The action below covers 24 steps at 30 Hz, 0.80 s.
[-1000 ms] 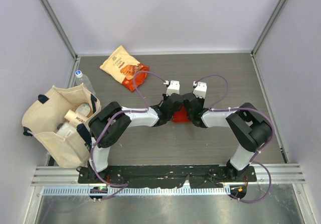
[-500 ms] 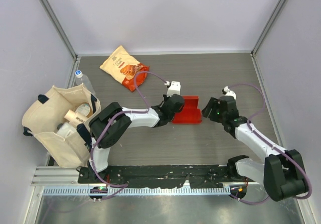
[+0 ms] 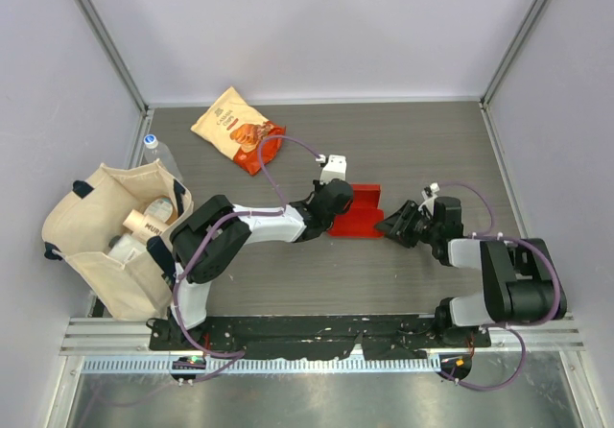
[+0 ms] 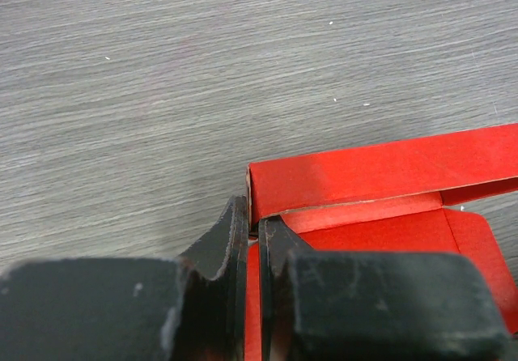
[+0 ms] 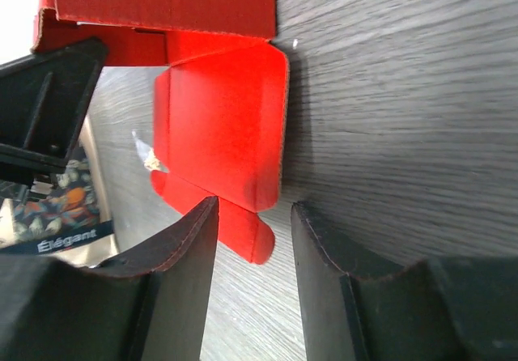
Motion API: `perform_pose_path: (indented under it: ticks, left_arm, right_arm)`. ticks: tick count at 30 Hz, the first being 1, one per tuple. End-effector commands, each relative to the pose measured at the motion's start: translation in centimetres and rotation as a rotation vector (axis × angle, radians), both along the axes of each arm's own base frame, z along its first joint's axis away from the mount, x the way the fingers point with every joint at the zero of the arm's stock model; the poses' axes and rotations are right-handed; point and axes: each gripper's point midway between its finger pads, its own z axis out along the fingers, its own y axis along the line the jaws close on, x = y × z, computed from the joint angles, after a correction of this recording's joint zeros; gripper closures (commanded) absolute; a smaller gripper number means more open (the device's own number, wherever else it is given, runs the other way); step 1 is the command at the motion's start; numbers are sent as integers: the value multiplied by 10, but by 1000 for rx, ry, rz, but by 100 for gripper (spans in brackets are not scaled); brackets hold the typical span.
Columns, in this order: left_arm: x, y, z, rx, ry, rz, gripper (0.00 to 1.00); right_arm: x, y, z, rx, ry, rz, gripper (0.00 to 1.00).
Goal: Fold the paper box
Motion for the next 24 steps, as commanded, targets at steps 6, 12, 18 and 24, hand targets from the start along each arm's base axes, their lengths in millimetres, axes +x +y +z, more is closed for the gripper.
perform_pose_path:
  ticks: [6,12,18,24]
  left_arm:
    - [-14,-3,-5,37,51,-78,94]
    - [-29,32,34,71,-10,-71,17]
    - [-79,18,57,197,-141,-310,14]
    - [-113,-35,41,425,-312,-587,12]
  right_arm:
    - [31,8,6,167,-32,-70,74]
    - [29,7,-1,158,92,-81,94]
    - [22,4,10,129,212,-99,97]
    - [24,4,17,178,289,-84,98]
